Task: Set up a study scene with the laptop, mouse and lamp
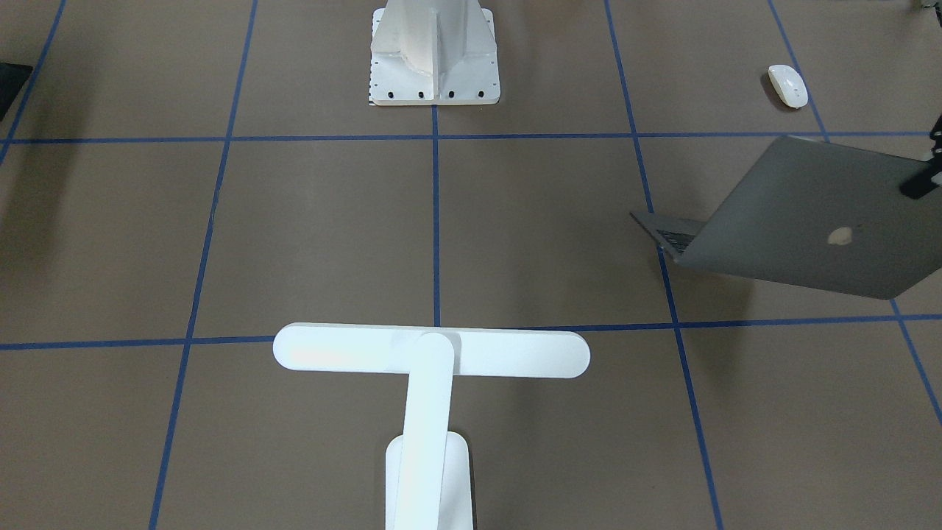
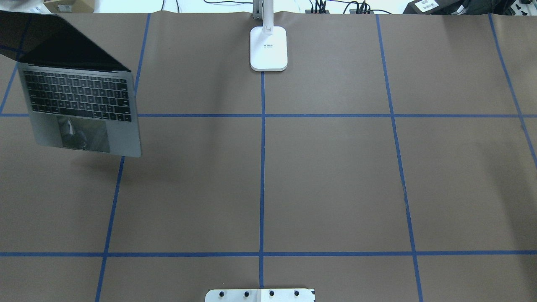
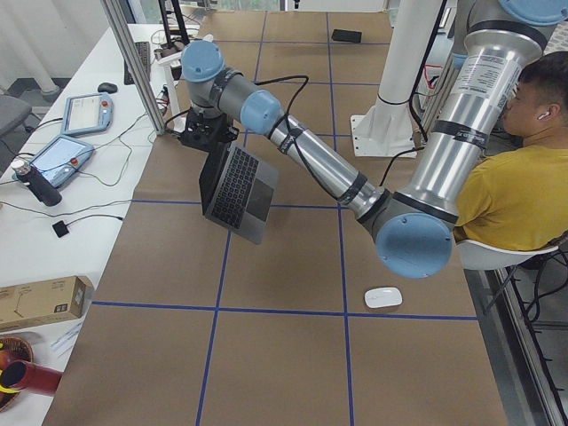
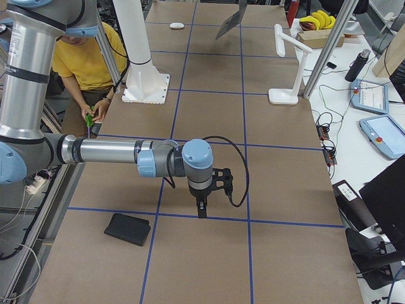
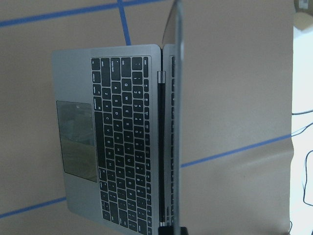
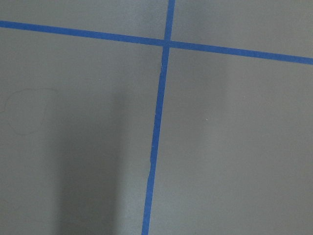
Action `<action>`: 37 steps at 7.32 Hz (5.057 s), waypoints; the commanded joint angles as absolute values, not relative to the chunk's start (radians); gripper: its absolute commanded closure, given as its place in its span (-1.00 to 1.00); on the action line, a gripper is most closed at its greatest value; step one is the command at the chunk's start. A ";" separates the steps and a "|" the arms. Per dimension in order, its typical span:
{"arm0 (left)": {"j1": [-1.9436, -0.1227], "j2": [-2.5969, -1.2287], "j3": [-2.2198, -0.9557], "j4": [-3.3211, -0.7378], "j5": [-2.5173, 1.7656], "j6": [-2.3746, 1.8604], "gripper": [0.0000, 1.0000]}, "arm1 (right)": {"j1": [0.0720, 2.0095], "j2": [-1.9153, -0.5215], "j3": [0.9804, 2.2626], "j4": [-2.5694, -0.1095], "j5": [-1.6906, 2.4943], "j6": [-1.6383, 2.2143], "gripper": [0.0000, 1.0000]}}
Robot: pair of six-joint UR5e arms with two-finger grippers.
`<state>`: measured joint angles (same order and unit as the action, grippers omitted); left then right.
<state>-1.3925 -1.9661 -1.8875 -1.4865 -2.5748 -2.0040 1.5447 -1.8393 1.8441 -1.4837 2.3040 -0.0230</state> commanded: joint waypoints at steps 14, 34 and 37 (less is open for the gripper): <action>-0.902 -2.407 -1.430 -1.755 -2.092 -2.553 1.00 | 1.545 -1.839 1.842 -1.486 2.313 -0.023 -1.00; -1.478 -1.459 -1.844 -1.743 -2.358 -0.493 -1.00 | 1.693 -1.853 1.821 -1.515 2.387 -0.207 -1.00; -1.587 -1.390 -1.790 -1.743 -2.359 -0.281 -1.00 | 1.811 -1.943 1.795 -1.562 2.373 -0.193 -1.00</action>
